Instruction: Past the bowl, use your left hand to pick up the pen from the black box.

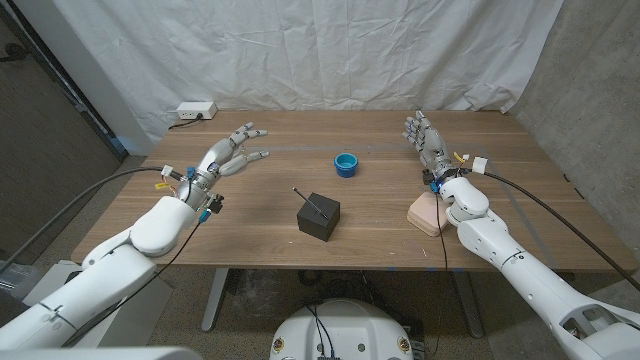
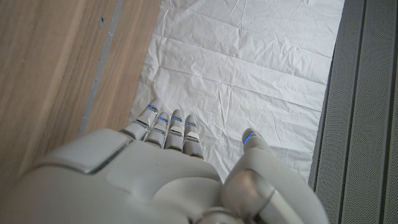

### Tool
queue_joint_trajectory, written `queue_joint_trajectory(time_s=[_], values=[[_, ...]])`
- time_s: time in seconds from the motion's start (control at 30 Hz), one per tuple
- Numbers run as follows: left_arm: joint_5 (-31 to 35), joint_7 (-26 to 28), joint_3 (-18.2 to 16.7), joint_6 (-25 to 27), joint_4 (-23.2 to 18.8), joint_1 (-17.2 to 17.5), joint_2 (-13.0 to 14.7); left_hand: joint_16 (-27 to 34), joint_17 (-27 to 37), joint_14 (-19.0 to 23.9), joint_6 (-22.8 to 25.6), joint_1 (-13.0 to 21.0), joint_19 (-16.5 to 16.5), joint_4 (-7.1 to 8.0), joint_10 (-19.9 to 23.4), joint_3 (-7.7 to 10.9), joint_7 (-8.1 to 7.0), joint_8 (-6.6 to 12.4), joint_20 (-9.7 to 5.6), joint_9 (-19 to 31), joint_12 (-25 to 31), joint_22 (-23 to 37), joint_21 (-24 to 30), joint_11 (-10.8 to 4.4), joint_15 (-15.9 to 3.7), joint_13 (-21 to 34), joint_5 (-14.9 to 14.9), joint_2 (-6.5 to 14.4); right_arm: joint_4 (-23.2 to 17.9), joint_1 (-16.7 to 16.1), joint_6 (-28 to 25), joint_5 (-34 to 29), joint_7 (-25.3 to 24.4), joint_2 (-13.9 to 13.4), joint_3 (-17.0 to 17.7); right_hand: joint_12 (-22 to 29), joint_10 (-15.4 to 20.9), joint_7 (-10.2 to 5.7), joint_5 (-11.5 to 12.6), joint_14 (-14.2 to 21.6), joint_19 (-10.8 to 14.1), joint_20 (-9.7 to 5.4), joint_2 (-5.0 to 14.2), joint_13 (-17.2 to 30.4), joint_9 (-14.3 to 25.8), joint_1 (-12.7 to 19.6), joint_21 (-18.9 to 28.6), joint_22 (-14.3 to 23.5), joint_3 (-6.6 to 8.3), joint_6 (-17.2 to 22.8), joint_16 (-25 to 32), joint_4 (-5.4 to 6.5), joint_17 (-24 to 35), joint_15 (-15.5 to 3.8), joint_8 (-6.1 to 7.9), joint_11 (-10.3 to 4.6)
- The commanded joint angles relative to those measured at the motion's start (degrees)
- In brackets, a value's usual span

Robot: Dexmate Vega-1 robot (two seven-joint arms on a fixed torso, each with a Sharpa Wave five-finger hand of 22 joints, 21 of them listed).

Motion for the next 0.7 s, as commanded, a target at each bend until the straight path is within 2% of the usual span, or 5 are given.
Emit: queue_joint_trajectory(time_s=[0.03, 0.13, 0.47, 0.57, 0.7], values=[[2.1, 0.5, -1.3, 3.2, -1.9, 1.2, -0.4, 0.1, 0.2, -1.2, 2.0, 2.2, 0.0, -0.09, -0.8, 0.71, -0.2, 0.67, 0.51, 0.2, -0.1, 0.1, 0.4, -0.22, 0.01, 0.1, -0.4, 0.2, 1.0, 1.1, -0.6, -0.3, 0.3, 0.5, -0.6, 0.0, 0.5, 0.05, -0.1, 0.3, 0.3, -0.08, 0.54, 0.2, -0.1, 0.1, -0.3, 0.1, 0.05, 0.4, 0.0, -0.32, 0.3, 0.16, 0.29, -0.17], [2.3, 0.0, -1.3, 3.4, -2.0, 1.1, -0.2, 0.1, 0.1, -1.2, 2.3, 3.2, 0.2, -0.1, -0.8, 0.88, -0.39, 0.72, 0.82, 0.2, 0.0, 0.1, 0.4, 0.05, 0.22, 0.1, -0.5, 0.3, 1.3, 1.4, -0.7, -0.3, 0.4, 0.6, -0.7, 0.0, 0.5, 0.03, -0.1, 0.3, 0.3, -0.07, 0.55, 0.2, -0.1, 0.1, -0.3, 0.1, 0.03, 0.4, 0.0, -0.33, 0.3, 0.19, 0.27, -0.25], [8.9, 2.6, -1.6, 12.2, -7.6, 2.0, 1.3, 0.2, 0.1, -1.1, 3.3, 5.3, 0.5, -0.06, -0.8, 1.18, -0.53, 0.84, 0.89, 0.3, 0.0, 0.1, 0.4, -0.09, 0.11, 0.1, -1.1, 0.4, 2.9, 2.3, -0.2, -0.1, 1.2, 1.1, -0.8, 0.0, 0.5, -0.05, -0.1, 0.3, 0.3, -0.07, 0.59, 0.3, -0.1, 0.0, -0.6, 0.1, -0.03, 0.4, 0.0, -0.37, 0.3, 0.21, 0.26, -0.18], [8.5, 1.7, -1.3, 12.2, -7.2, 1.3, 1.3, 0.1, 0.1, -1.1, 4.2, 6.0, 0.5, -0.01, -0.7, 1.19, -0.67, 1.1, 0.86, 0.3, 0.1, 0.1, 0.4, -0.23, 0.07, 0.1, -1.3, 0.3, 3.2, 2.4, 0.0, 0.1, 1.3, 1.3, -0.7, 0.0, 0.5, -0.06, -0.1, 0.3, 0.3, -0.05, 0.59, 0.3, -0.1, 0.0, -0.6, 0.1, -0.05, 0.4, 0.0, -0.38, 0.3, 0.21, 0.25, -0.26], [11.1, 2.5, -0.1, 15.0, -8.3, 0.5, 1.7, 0.2, 0.1, -1.0, 4.8, 6.7, 0.5, 0.08, -0.6, 1.14, -0.63, 1.21, 0.9, 0.3, 0.2, 0.1, 0.3, -0.16, 0.06, 0.1, -1.6, 0.1, 3.4, 2.4, 0.0, 0.2, 1.3, 1.4, -0.7, -0.1, 0.5, -0.11, -0.1, 0.3, 0.4, -0.05, 0.6, 0.3, -0.1, 0.0, -0.7, 0.1, -0.07, 0.4, 0.0, -0.4, 0.3, 0.26, 0.24, -0.22]])
